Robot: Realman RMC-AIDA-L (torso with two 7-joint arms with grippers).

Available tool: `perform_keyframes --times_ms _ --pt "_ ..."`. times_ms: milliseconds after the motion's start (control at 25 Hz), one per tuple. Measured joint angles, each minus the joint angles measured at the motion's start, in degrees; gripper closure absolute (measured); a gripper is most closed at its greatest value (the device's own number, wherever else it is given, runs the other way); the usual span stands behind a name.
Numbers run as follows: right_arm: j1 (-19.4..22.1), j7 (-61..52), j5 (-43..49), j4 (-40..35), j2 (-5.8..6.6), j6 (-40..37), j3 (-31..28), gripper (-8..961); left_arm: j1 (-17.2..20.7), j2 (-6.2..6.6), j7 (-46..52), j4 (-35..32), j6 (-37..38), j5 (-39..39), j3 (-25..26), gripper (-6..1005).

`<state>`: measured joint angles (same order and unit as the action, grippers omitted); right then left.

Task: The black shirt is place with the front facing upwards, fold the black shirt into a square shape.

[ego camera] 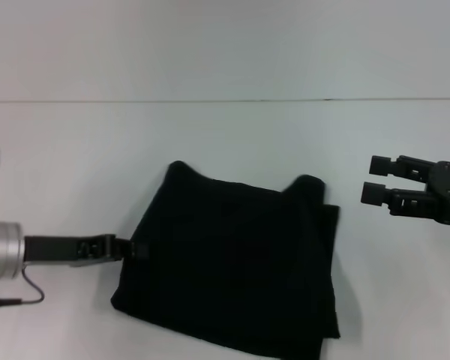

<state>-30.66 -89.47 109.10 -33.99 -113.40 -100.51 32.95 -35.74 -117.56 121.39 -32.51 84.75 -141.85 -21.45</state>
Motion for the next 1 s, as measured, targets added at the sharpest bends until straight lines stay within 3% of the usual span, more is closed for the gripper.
perform_keyframes --times_ms 280,440,840,1000 --pt "-1.17 0.24 0.15 -0.02 0.06 0.88 0.18 16 4.69 -1.53 -0.03 -1.28 6.65 0.04 1.54 867" --pt "-1.68 0.78 0.15 -0.03 0.02 1.24 0.18 16 5.55 -2.10 -0.26 -1.34 8.58 0.31 1.66 867" --pt "-1.35 1.13 -0.06 0.52 -0.16 0.92 0.18 16 5.10 -2.02 -0.41 -1.62 7.16 -0.20 0.62 865" --pt "-0.82 1.27 -0.20 0.67 -0.26 0.76 0.04 16 5.08 -2.05 0.28 -1.95 7.15 -0.26 0.85 814"
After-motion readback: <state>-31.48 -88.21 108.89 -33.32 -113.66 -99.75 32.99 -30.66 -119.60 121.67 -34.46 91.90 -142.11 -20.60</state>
